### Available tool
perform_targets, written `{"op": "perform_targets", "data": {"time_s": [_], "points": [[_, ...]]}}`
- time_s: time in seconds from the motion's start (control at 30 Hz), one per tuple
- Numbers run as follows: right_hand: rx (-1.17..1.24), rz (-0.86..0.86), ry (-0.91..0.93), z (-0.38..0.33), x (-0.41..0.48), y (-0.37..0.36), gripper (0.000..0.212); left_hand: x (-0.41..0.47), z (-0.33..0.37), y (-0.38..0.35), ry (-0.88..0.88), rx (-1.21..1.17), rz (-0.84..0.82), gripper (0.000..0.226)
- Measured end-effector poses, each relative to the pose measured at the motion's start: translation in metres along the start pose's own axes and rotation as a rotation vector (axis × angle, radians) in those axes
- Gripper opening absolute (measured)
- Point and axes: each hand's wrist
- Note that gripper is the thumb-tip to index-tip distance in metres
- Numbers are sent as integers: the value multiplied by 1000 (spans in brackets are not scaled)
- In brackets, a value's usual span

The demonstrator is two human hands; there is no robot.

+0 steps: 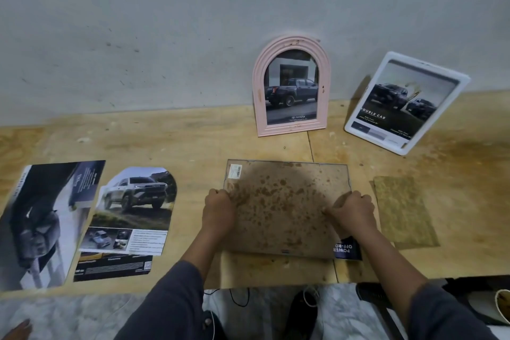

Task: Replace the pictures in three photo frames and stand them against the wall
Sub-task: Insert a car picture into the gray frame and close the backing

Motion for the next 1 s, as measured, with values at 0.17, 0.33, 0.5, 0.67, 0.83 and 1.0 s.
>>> {"op": "perform_targets", "data": {"time_s": [0.17, 0.33, 0.5, 0.67, 0.83, 1.0], "points": [[211, 7, -13, -4, -7, 3, 73, -11, 16, 3, 81, -47, 168, 20], [724, 403, 185, -13, -20, 35, 36, -20, 44, 47, 81, -596, 397, 18], [1518, 337, 260, -14, -30, 67, 20, -30, 48, 76, 80, -1307, 246, 33], [1787, 3, -30, 16, -29, 46, 21, -30, 26, 65, 140, -1579, -85, 40], [1814, -202, -67, 42, -26, 30, 23, -40, -1, 34, 198, -1539, -121, 30], [1317, -126, -27, 77, -1, 18, 28, -46, -30, 9, 336, -1581, -203, 37]]}}
Point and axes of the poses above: each hand's wrist, its own x-axis towards the middle knuckle, its own y-axis out of the back of the hand, z = x × y
